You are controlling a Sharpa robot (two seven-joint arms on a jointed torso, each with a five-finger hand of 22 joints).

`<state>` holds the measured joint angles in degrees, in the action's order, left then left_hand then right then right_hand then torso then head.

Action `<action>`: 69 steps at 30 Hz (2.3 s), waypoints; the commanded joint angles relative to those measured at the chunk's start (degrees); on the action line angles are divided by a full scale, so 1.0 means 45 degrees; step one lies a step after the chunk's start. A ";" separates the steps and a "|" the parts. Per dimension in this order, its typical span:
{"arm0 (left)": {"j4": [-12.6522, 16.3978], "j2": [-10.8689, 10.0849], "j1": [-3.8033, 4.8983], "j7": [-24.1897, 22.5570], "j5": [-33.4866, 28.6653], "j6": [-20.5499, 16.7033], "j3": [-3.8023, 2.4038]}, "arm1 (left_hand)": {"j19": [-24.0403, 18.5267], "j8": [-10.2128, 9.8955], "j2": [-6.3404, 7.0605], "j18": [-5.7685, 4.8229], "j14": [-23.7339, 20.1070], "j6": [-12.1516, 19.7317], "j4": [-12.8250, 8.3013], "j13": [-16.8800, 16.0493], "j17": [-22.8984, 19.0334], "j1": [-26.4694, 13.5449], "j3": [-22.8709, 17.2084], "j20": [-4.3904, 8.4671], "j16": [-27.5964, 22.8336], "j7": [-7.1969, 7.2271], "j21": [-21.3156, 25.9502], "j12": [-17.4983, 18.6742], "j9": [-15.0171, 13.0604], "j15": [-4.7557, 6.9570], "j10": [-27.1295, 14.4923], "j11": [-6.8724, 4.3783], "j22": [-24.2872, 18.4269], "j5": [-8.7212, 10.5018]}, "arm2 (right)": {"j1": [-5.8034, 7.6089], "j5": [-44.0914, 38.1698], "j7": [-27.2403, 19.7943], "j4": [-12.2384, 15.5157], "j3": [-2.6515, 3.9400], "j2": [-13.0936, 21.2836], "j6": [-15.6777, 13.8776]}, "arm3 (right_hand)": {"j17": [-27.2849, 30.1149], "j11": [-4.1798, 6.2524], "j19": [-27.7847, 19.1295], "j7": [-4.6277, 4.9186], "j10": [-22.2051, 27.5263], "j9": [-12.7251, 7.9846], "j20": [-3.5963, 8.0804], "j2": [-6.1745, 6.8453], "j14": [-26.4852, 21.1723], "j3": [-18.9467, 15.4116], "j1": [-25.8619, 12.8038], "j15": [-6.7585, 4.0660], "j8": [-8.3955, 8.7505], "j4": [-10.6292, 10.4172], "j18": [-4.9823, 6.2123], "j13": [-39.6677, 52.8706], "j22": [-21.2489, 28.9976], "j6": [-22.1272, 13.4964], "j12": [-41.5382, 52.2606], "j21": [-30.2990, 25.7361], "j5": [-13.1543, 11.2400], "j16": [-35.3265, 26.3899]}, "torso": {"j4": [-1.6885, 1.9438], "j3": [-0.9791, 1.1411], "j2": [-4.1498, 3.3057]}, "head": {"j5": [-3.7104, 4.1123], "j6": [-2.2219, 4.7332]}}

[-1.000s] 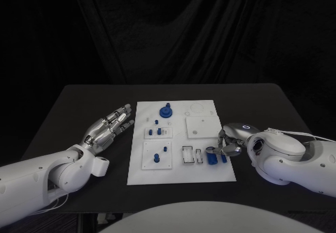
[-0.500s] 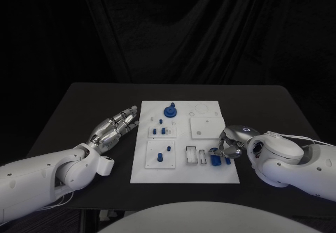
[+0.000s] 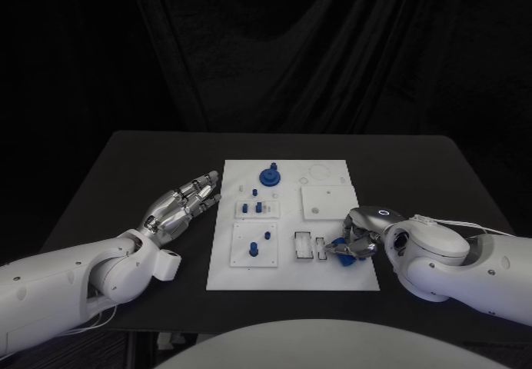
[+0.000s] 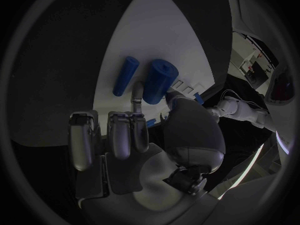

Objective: Assemble the parts on the task board

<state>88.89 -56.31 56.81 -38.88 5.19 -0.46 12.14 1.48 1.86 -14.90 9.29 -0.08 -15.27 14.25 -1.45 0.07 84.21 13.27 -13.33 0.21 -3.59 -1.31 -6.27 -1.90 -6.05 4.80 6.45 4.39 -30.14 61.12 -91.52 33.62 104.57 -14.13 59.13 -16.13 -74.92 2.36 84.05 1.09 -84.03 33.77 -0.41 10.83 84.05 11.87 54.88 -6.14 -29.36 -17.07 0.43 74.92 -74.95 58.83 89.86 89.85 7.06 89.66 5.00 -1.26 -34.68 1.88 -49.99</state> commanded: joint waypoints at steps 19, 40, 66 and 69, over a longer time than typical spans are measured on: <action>-0.0099 0.0142 -0.0134 -0.0730 -0.0053 0.0371 -0.0008 | -0.0013 0.0065 0.0044 0.0237 0.0017 -0.0038 -0.0196 -0.0022 -0.0016 0.0198 -0.0020 -0.0124 -0.0046 -0.0183 0.0046 -0.0112 -0.0022 -0.0176 0.0009 0.0210 -0.0008 -0.0152 | -0.0506 0.2419 -0.0218 -0.0191 -0.0011 -0.0060 -0.0329 | -0.3352 0.0169 0.1293 -0.0146 -0.1326 0.0438 0.0149 -0.0545 0.1321 0.1943 0.3094 -0.0156 0.0318 0.0736 -0.0082 0.3351 -0.3325 0.0162 0.0032 -0.0011 0.5515 0.0077 | -0.0008 0.0008 -0.0010 | -0.0184 -0.0001; -0.0226 0.0269 -0.0176 -0.0660 -0.0053 0.0507 -0.0008 | -0.0003 0.0062 0.0018 0.0236 0.0017 -0.0029 -0.0252 -0.0021 -0.0016 0.0233 -0.0057 -0.0158 -0.0046 -0.0264 0.0040 -0.0118 -0.0021 -0.0234 0.0012 0.0271 0.0005 -0.0183 | 0.0413 0.6204 -0.1947 0.0713 -0.0005 0.0641 -0.3952 | -0.3352 0.0355 0.1196 -0.0324 -0.1326 0.1743 0.0177 -0.0375 0.1321 0.2489 0.3026 -0.0183 -0.0687 0.0860 -0.0032 0.3351 -0.3260 -0.0088 0.0032 -0.0167 0.5621 0.0077 | 0.0001 0.0002 0.0001 | -0.0236 -0.0001; -0.0164 0.0177 -0.0191 -0.0602 -0.0053 0.0632 -0.0009 | 0.0006 0.0077 -0.0033 0.0236 0.0017 -0.0090 -0.0313 -0.0016 -0.0016 0.0269 -0.0112 -0.0199 -0.0046 -0.0377 0.0036 -0.0101 -0.0032 -0.0297 -0.0014 0.0283 0.0011 -0.0201 | 0.0176 0.6400 -0.1362 0.0096 -0.0009 -0.1083 -0.3961 | -0.3298 0.0414 0.0788 -0.0364 -0.1326 0.2074 0.0227 -0.0162 0.1309 0.2094 0.2480 -0.0235 -0.0718 0.0256 0.0170 0.3351 -0.2982 -0.0233 0.0032 -0.0839 0.5079 0.0049 | 0.0020 -0.0020 -0.0028 | -0.0422 -0.0001; -0.0165 0.0176 -0.0192 -0.0600 -0.0053 0.0636 -0.0009 | 0.0010 0.0088 -0.0036 0.0235 0.0017 -0.0138 -0.0336 -0.0015 -0.0016 0.0277 -0.0123 -0.0215 -0.0046 -0.0425 0.0034 -0.0095 -0.0039 -0.0306 -0.0025 0.0271 0.0015 -0.0206 | 0.0109 0.6241 -0.1262 0.0061 -0.0009 -0.1147 -0.3934 | -0.3190 0.0379 0.0714 -0.0319 -0.1326 0.2033 0.0211 -0.0032 0.1286 0.1806 0.2249 -0.0212 -0.0564 0.0123 0.0206 0.3351 -0.2930 -0.0287 0.0032 -0.0973 0.5078 -0.0007 | 0.0013 -0.0019 -0.0023 | -0.0436 -0.0001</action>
<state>87.96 -55.59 56.02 -38.89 5.18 1.64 12.15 1.61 2.06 -15.15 9.30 0.13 -15.98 13.03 -1.48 0.09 84.92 12.60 -13.87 0.21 -5.14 -1.31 -6.59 -2.00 -7.08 4.81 7.28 4.41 -30.78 61.75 -61.68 26.19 104.86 -14.21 54.00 -33.09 -74.91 3.72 83.84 0.55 -83.76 43.13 0.20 13.45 84.09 17.09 62.67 -6.91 -32.25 -19.92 0.44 74.91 -74.95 58.89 89.85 85.66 29.63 89.66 5.12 -1.35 -34.79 -0.05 -49.99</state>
